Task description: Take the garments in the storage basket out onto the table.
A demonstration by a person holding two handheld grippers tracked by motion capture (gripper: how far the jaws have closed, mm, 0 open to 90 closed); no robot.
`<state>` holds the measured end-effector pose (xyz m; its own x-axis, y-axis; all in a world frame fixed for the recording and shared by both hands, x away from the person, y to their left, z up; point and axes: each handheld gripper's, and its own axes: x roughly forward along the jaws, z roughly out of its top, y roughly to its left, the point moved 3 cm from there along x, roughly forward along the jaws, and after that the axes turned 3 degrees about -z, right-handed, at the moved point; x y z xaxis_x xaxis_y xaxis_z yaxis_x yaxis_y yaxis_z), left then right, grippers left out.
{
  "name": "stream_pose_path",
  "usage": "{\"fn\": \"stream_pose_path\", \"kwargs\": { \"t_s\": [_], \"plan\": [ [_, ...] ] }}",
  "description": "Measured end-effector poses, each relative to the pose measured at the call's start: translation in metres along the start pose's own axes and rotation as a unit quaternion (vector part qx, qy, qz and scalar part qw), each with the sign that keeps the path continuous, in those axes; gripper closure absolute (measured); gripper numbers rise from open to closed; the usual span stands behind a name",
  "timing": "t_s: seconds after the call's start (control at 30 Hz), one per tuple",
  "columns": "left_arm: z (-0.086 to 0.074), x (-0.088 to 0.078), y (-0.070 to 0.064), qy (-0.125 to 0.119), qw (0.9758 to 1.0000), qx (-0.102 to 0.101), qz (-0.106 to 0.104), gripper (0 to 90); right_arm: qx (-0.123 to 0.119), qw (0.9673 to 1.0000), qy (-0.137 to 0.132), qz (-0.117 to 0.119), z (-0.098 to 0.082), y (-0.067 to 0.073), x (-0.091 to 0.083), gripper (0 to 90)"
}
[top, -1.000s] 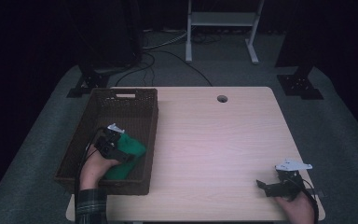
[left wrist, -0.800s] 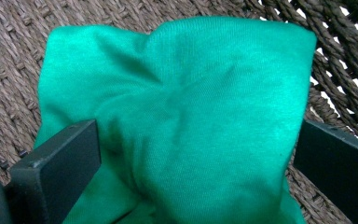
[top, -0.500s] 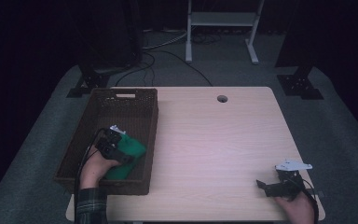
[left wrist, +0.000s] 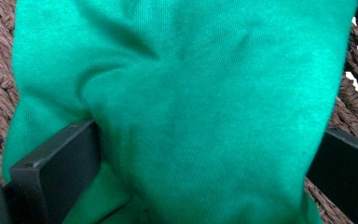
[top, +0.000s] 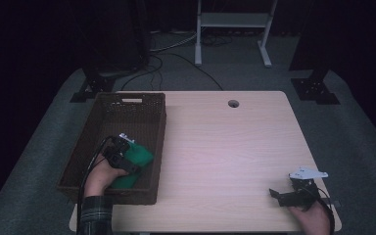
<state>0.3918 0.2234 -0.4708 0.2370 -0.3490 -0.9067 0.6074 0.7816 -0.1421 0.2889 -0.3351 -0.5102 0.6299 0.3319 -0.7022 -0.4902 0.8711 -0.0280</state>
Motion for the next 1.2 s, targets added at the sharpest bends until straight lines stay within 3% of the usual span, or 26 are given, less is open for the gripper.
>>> {"fn": "stream_pose_path", "kwargs": {
  "t_s": [0.3,0.47,0.63,0.73,0.97,1.2],
  "plan": [
    [0.0,0.003,-0.001,0.005,1.0,-0.002,0.008,0.0,0.0,1.0,0.0,0.0,0.0,0.0,0.0,0.0],
    [0.001,0.005,-0.004,0.025,0.9992,0.018,0.024,0.0,0.0,1.0,0.0,0.0,0.0,0.0,0.0,0.0],
    [0.001,0.002,-0.005,0.032,0.9988,0.023,0.028,7.5,0.0,1.0,0.0,0.0,0.0,0.0,0.0,0.0],
    [0.002,-0.002,-0.007,0.032,0.9987,0.029,0.029,16.9,0.0,1.0,0.0,0.0,0.0,0.0,0.0,0.0],
    [0.003,-0.01,-0.01,0.029,0.9994,0.018,-0.001,60.7,0.0,1.0,0.001,0.0,0.0,0.001,0.0,0.0],
    [0.004,-0.014,-0.011,0.028,0.9995,0.016,0.001,63.6,0.0,1.0,0.001,0.0,0.0,0.001,0.0,0.0]
  ]
}}
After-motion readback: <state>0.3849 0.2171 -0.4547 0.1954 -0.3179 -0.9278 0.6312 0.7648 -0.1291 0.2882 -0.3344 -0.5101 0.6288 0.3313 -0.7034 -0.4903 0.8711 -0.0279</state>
